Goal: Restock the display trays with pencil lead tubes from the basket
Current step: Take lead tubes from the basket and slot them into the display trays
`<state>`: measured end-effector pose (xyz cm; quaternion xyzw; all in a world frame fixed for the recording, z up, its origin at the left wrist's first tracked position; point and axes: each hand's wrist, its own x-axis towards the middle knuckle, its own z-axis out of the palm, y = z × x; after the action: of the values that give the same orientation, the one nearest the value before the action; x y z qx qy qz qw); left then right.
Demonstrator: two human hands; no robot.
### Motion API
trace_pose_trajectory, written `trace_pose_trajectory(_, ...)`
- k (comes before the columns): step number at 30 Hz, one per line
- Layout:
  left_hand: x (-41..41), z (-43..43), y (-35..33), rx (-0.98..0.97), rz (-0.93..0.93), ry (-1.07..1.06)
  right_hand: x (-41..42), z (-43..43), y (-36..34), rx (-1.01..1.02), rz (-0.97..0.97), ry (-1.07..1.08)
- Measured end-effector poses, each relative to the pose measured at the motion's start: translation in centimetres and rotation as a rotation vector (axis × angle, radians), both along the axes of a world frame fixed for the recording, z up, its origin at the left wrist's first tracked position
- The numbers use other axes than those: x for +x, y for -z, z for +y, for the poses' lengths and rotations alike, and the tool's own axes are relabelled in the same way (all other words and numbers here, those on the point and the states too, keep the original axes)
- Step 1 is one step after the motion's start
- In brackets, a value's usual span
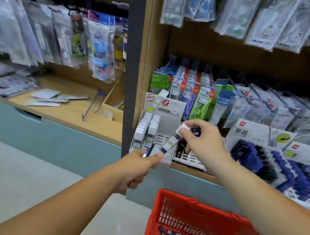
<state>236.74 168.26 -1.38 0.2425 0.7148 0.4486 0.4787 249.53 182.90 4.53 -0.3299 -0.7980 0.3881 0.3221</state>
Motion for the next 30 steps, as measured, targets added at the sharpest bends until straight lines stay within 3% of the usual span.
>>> trace_pose_trajectory(6, -2.6, -1.1, 1.3, -0.065, -0.207, -0.048, -5.3, 0.3, 3.5, 0.069, -0.09, -0.038)
trace_pose_trajectory(12, -2.7, -1.2, 2.3, 0.128, -0.14, -0.026, -6.9, 0.6, 5.3, 0.129, -0.11, -0.032)
trace_pose_trajectory(19, -3.7, -1.5, 3.6, 0.172, -0.04, -0.101, -6.9, 1.0, 5.3, 0.32, -0.232, -0.125)
trace_pose_trajectory(26, -3.9, -1.6, 3.3, 0.208, -0.074, -0.141, -7.5, 0.8, 4.5, 0.288, -0.322, -0.183)
trace_pose_trajectory(30, -3.7, -1.7, 2.6, 0.237, -0.085, -0.124, -6.7, 0.5, 3.3, 0.1, -0.26, -0.204)
